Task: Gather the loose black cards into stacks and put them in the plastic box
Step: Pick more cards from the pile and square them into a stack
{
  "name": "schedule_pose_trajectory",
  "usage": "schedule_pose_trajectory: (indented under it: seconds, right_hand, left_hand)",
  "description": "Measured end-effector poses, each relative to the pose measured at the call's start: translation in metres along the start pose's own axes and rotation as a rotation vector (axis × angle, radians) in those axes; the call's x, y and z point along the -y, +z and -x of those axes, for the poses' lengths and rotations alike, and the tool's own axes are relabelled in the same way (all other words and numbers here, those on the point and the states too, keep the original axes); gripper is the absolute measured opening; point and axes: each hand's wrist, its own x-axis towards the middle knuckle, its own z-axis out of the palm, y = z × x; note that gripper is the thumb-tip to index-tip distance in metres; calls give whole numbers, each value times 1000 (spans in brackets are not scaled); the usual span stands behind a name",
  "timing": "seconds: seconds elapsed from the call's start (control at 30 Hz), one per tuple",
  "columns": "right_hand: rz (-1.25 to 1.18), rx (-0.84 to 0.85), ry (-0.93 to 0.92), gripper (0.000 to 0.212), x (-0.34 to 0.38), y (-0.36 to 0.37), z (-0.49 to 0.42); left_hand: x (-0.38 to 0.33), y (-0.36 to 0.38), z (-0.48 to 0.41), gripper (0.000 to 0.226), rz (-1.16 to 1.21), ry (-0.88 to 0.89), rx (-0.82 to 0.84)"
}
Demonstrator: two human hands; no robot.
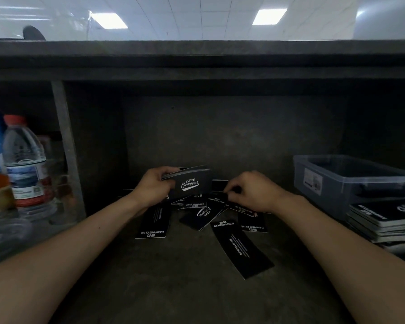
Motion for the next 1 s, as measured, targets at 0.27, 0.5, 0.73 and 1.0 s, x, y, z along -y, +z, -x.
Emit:
schedule_pose_trajectory:
  seconds: [0.27, 0.5, 0.73, 1.0]
  right_hand:
    - [-816, -814, 268, 12, 1, -11, -7]
    - [-1314, -512, 669, 24, 4, 11, -12]
    - [-1253, -393, 751, 23, 7, 10, -10]
    - [-841, -275, 470, 18, 21, 32, -8]
  left_hand:
    - [0, -2, 3, 41, 3, -18, 75]
    - [-3, 1, 6, 45, 28, 8, 147]
    - [-4, -3, 7, 51, -21, -22, 233]
    - [-4, 1, 11, 42, -59, 56, 205]
